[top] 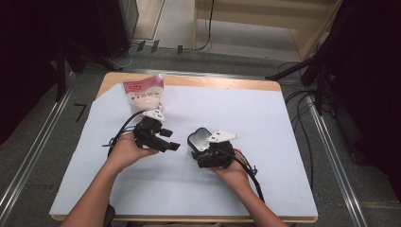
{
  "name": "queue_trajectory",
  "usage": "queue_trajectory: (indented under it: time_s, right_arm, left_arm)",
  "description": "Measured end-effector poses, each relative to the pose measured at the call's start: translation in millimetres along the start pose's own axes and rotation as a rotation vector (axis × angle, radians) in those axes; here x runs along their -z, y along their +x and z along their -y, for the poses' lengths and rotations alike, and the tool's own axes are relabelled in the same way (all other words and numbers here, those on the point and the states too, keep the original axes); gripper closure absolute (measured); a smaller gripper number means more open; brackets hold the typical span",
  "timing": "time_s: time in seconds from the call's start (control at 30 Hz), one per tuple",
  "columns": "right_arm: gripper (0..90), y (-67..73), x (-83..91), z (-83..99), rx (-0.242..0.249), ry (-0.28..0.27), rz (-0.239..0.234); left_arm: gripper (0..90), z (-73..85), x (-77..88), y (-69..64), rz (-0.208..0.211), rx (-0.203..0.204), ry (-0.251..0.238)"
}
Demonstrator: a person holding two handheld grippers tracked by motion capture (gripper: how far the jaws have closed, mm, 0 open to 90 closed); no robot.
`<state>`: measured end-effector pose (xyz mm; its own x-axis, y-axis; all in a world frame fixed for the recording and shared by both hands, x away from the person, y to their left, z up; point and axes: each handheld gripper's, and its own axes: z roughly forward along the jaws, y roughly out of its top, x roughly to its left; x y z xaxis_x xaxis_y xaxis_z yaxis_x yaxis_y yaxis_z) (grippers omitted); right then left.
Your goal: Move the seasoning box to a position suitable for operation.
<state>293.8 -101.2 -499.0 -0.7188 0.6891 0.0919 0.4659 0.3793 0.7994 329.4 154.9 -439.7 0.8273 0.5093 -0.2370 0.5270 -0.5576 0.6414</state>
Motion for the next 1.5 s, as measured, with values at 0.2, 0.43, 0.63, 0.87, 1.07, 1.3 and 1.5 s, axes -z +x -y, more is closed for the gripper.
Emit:
queue_trajectory:
  time_s: [0.2, 0.43, 0.63, 0.87, 1.07, 1.3, 1.5]
  right_arm:
    - [13.7, -1.6, 16.5, -1.4, -0.031, -0.012, -0.025]
    - [13.9, -3.0, 31.4, 6.4, -0.035, 0.023, -0.053]
    - [14.5, -3.4, 48.8, 9.1, -0.049, 0.021, -0.068]
    - [28.6, -1.4, 71.1, 16.1, -0.048, 0.015, -0.075]
    - [49.3, -1.6, 79.9, 22.1, -0.063, 0.009, -0.092]
    - [82.5, -2.6, 77.2, 26.2, -0.09, 0.021, -0.148]
    - [90.0, 1.9, 70.4, 28.3, -0.081, 0.035, -0.172]
  left_arm:
    - [33.6, -0.4, -0.1, -0.9, 0.002, -0.004, -0.005]
    - [33.3, -0.9, -0.6, -2.3, 0.004, -0.01, -0.004]
    - [33.3, -1.0, -1.1, -1.9, 0.007, -0.007, -0.001]
    - [33.0, -2.0, -4.5, -3.2, 0.01, -0.007, 0.004]
    - [33.0, -2.4, -6.6, -3.1, 0.015, -0.006, -0.002]
    - [32.9, -2.4, -7.5, -2.9, 0.02, -0.014, 0.002]
    - [31.2, -3.1, -7.6, -2.5, 0.019, -0.01, -0.001]
